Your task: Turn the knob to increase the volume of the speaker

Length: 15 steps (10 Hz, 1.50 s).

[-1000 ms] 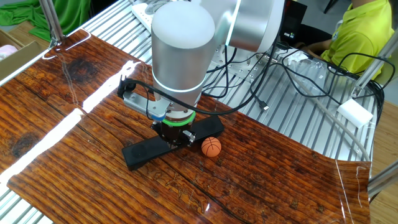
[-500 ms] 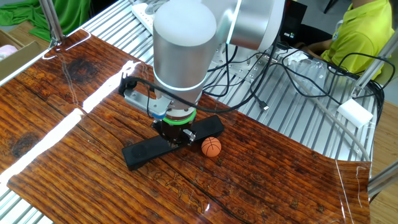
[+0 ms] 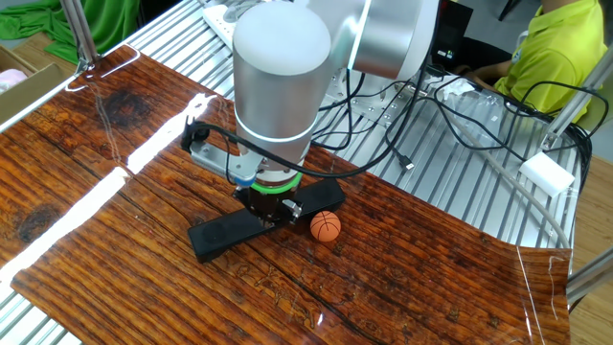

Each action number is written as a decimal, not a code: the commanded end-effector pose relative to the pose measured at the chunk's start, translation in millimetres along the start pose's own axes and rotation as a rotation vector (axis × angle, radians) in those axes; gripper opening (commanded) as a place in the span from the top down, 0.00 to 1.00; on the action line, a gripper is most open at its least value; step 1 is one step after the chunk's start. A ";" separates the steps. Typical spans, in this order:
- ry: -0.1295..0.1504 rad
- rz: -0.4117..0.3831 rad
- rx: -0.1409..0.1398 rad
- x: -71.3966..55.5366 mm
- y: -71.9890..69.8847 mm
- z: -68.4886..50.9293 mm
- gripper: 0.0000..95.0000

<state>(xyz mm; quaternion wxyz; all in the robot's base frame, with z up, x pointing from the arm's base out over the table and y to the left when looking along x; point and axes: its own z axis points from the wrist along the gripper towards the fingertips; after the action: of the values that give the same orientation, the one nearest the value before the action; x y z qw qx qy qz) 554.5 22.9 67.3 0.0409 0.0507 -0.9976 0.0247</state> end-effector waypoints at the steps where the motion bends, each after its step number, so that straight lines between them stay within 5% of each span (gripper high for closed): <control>1: -0.002 -0.001 0.002 0.1 0.9 1.3 1.00; 15: 0.015 0.002 0.002 13.1 -1.1 -2.8 1.00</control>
<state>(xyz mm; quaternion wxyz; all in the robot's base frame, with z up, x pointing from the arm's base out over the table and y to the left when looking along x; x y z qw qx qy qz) 538.9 20.0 73.2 0.0475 0.0483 -0.9973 0.0267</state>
